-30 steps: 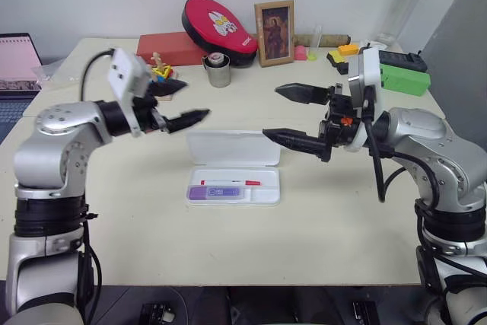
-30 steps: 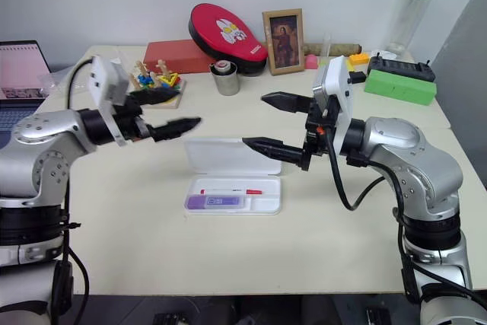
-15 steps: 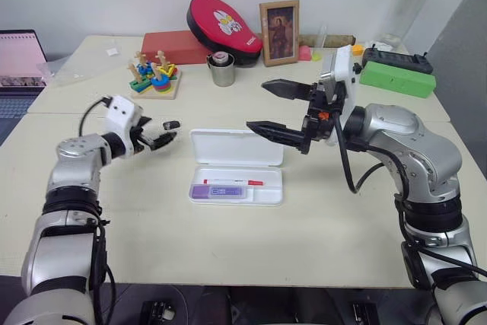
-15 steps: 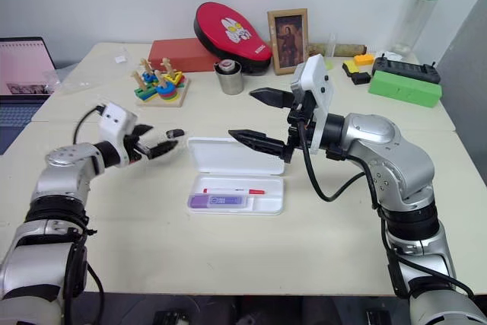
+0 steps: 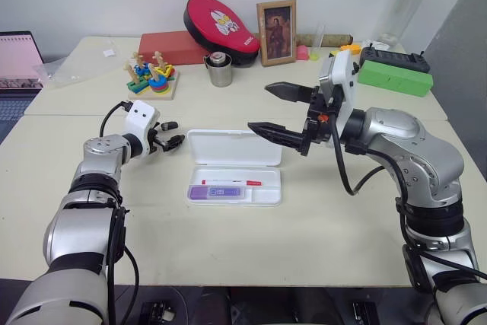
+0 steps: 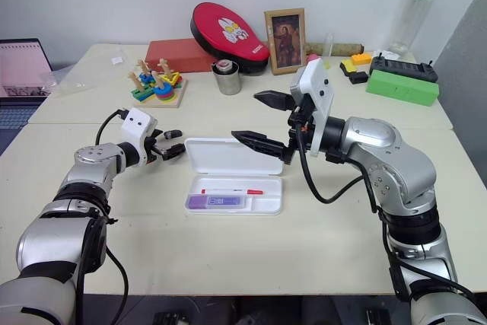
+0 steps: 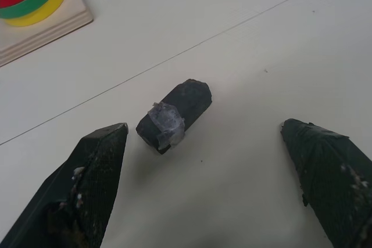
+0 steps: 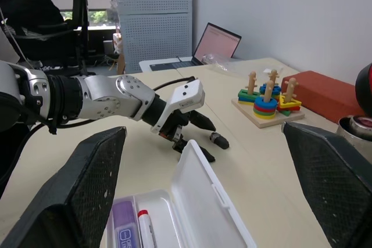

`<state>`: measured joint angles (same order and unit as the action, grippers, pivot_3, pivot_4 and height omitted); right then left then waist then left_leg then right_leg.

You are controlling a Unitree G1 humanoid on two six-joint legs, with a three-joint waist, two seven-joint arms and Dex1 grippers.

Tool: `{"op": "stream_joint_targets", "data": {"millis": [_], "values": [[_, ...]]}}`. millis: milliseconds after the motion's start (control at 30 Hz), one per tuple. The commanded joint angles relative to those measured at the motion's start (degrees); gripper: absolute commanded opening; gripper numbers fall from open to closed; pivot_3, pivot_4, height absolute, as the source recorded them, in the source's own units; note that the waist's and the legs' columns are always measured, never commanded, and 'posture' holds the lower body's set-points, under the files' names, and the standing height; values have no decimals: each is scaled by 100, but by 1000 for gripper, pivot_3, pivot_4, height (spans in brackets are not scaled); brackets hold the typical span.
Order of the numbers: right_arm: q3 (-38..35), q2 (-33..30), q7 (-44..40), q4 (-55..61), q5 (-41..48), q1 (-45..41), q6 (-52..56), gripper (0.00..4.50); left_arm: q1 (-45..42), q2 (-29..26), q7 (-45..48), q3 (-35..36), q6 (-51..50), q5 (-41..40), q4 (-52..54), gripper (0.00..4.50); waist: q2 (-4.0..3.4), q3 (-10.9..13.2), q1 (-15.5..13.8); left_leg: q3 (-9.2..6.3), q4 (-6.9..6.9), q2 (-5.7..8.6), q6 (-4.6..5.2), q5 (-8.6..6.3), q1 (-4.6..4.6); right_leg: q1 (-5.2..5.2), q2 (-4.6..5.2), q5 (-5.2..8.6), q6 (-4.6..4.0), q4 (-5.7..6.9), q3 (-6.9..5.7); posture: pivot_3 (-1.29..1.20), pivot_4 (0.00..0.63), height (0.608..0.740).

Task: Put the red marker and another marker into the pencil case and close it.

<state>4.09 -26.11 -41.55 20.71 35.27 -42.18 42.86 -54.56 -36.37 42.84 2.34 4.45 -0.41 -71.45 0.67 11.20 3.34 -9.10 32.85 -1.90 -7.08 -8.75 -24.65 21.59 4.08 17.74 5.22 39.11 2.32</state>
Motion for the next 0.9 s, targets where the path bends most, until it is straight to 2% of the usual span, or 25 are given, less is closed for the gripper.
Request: {"op": "stream_joint_targets", "data": {"millis": [33,133,233,433,733,900], "values": [[-152,-22,29,272,118,-44,-31,4500,-65,8,-106,48,56,82,-104,4491,0,0,0,0,0,0,0,0,0,0,0,0,0,0,0,0,150,740],[-160,-25,31,268,129,-47,-24,4500,-38,20,-82,80,41,82,-118,4491,0,0,0,0,1,0,0,0,1,-1,0,0,0,1,0,0,150,740],[-160,-21,32,273,147,-44,-19,4500,17,28,-18,127,63,33,-103,4084,0,0,1,0,1,0,0,0,1,-1,0,0,0,2,0,0,150,740],[-138,-18,9,231,152,-54,-47,4500,85,68,140,162,89,-2,-36,2928,0,0,7,0,2,0,0,0,1,-1,0,0,0,3,0,0,150,740],[-118,-6,16,216,159,-42,-66,4500,276,305,527,193,142,-80,177,1529,0,-1,-5,0,2,0,0,0,1,-3,0,0,0,2,0,0,150,740],[-106,5,32,222,149,-25,-78,4500,284,296,232,221,102,-23,197,658,0,-2,-14,-2,2,1,0,0,1,-5,0,0,0,1,-1,0,150,740]]}}
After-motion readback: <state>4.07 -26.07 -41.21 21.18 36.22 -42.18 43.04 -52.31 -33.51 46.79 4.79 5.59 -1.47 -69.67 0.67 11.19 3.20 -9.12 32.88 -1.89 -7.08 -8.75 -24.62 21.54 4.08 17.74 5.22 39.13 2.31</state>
